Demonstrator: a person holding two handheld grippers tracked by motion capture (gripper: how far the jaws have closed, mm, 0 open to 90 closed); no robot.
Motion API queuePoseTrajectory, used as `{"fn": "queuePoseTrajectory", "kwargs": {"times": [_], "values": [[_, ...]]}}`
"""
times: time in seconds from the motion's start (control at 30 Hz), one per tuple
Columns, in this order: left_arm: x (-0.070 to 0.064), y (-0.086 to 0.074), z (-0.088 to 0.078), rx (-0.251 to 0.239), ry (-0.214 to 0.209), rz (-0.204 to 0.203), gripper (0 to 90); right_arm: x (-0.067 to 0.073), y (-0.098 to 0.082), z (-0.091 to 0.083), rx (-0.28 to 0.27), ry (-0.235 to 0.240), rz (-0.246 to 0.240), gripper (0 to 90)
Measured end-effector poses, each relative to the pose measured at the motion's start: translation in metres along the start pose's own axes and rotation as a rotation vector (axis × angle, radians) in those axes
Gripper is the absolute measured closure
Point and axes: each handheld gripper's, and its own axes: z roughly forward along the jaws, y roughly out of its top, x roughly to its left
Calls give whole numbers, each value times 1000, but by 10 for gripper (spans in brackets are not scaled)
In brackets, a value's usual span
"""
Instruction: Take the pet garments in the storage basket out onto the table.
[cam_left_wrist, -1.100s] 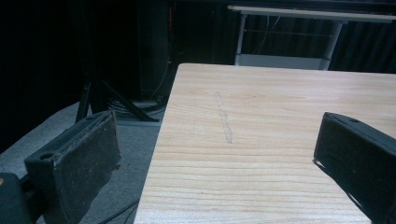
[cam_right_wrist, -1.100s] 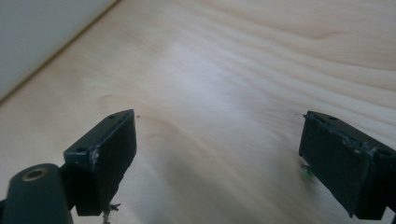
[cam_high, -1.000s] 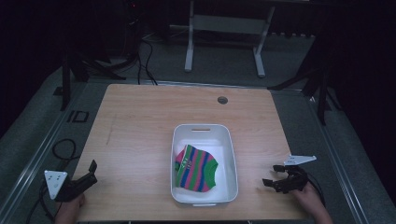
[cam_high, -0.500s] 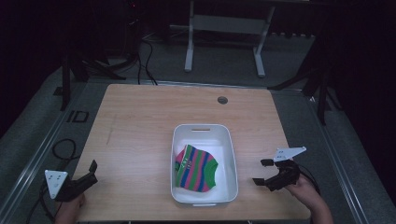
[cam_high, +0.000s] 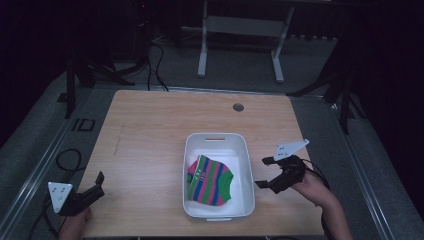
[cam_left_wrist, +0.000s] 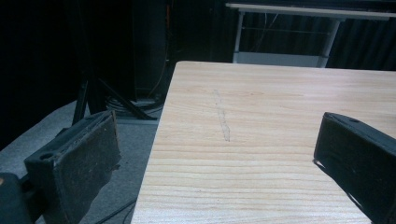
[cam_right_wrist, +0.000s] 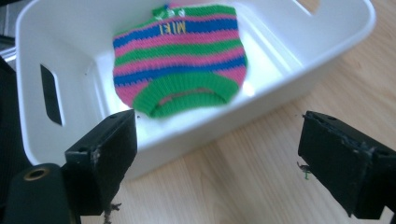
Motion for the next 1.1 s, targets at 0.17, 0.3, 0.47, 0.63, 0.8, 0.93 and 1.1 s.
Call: {"fn": "queuePoseTrajectory", "kwargs": {"times": [0.17, 0.3, 0.47, 0.63, 0.8, 0.93, 1.1], "values": [[0, 0, 0, -2, 2, 3, 9, 5, 23, 13, 30, 25, -63, 112], [0, 0, 0, -3, 2, 6, 9, 10, 39, 26, 61, 44, -118, 112], [0, 0, -1, -6, 4, 6, 9, 17, 55, 45, 103, 70, -165, 112], [0, 0, -1, -8, 2, 5, 9, 23, 67, 66, 139, 100, -197, 112], [0, 0, -1, -9, 0, 4, 9, 29, 79, 87, 165, 134, -228, 110], [0, 0, -1, -8, 0, 3, 9, 34, 89, 106, 176, 152, -245, 108], [0, 0, -1, -9, -1, 2, 9, 39, 98, 129, 214, 176, -263, 108]]}}
